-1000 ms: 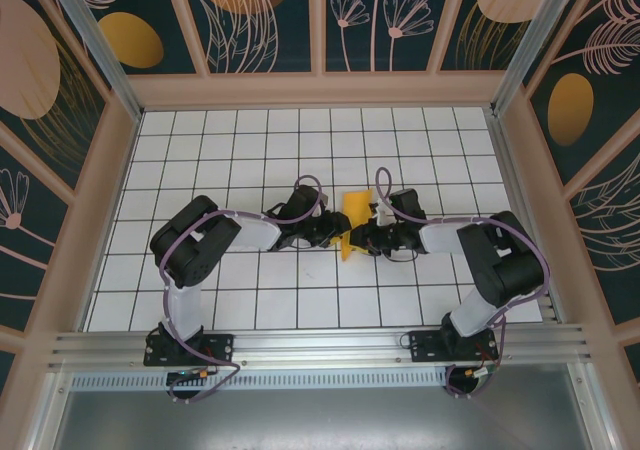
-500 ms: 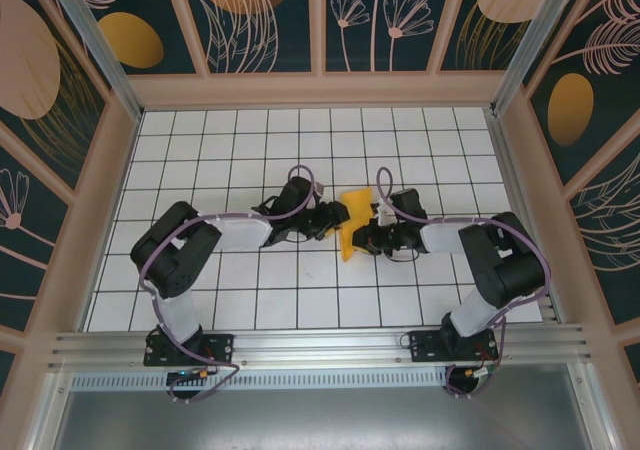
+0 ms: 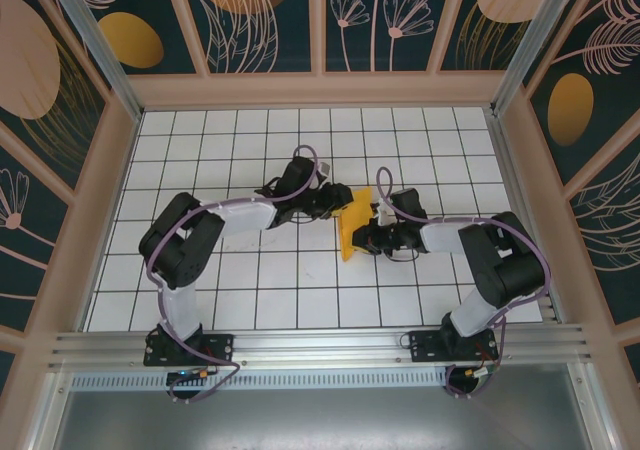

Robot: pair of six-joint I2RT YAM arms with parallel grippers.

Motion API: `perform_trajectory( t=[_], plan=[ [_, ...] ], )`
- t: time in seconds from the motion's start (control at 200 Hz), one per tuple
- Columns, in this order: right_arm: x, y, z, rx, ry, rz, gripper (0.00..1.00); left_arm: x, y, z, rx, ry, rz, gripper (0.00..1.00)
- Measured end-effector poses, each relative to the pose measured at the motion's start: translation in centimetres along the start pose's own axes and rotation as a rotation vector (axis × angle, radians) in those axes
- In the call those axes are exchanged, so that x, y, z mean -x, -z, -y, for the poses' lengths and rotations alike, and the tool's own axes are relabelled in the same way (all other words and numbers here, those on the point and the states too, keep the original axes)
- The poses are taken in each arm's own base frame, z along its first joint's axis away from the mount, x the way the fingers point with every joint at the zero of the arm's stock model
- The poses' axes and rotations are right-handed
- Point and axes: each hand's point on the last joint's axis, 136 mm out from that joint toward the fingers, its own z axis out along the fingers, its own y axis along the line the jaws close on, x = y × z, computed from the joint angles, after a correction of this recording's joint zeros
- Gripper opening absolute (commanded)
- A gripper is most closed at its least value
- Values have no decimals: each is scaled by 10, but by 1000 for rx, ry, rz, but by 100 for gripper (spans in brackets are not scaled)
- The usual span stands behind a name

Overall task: Fold a paper plane with a square sheet of paper (fold left side to right side)
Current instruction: Fold the wing for the fifth time at the center of the table.

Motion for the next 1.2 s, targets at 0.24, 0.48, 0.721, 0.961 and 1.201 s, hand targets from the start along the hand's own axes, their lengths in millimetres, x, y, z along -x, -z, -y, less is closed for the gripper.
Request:
perform_trajectory(
  t=[0.24,0.48,0.721,0.961,1.201],
  plan=[
    [0,-3,3,-6,0,-8,13,-4,-19,-21,31,25,-42,39],
    [1,-3,2,-8,5,-11,16,-8,-28,-50,88,56,-50,35],
    [-2,-3,5,-22,7,-25,30,-9,-24,-69,125,77,-38,35],
    [-3,5,-2,-25,20,-13,31,-9,-24,-70,104,69,-31,34],
    [-6,8,-12,-6,45,-9,31,-9,-24,-70,98,67,-30,34]
  ],
)
